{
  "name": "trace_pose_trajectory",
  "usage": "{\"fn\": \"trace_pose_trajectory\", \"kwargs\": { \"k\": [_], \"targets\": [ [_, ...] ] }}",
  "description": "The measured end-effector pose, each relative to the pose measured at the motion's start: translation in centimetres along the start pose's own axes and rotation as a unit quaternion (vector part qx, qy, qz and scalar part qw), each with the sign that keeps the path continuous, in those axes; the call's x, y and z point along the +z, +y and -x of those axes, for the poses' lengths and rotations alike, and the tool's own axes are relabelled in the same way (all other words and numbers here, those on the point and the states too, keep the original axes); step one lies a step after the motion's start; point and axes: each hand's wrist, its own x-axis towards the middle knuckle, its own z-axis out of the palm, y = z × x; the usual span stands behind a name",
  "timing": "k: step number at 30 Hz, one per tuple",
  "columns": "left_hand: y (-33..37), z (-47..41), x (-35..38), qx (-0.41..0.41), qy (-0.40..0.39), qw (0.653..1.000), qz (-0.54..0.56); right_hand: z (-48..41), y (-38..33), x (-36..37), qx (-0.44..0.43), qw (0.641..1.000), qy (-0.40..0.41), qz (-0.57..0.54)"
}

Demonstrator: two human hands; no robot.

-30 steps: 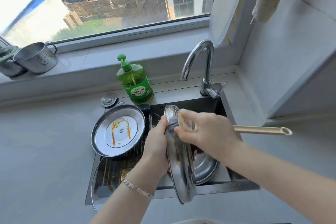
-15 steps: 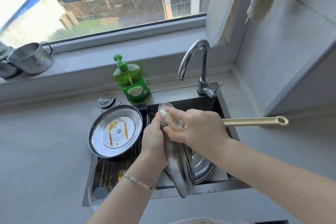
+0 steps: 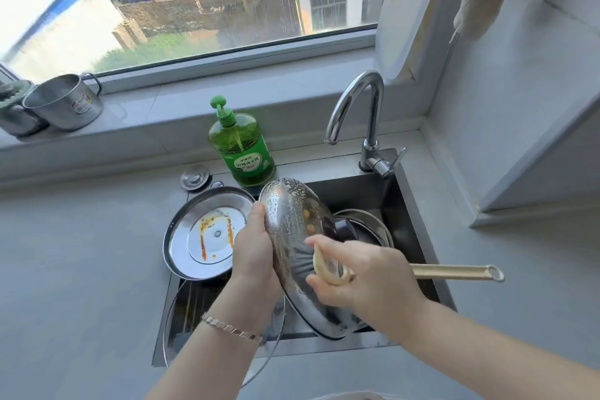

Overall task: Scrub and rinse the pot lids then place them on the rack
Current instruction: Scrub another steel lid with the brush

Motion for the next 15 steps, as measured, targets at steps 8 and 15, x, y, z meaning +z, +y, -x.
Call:
{"fn": "trace_pose_trajectory", "kwargs": {
  "k": [8, 15],
  "targets": [
    [-1.3, 1.1, 0.7, 0.011, -0.023, 0.998, -0.053, -4.4, 0.8, -1.4, 0.117, 0.993, 0.011, -0.023],
    [-0.9, 0.7, 0.2, 0.047, 0.005, 0.995, -0.092, -2.8, 0.0, -1.0, 0.082, 0.996, -0.017, -0.011]
  ]
}}
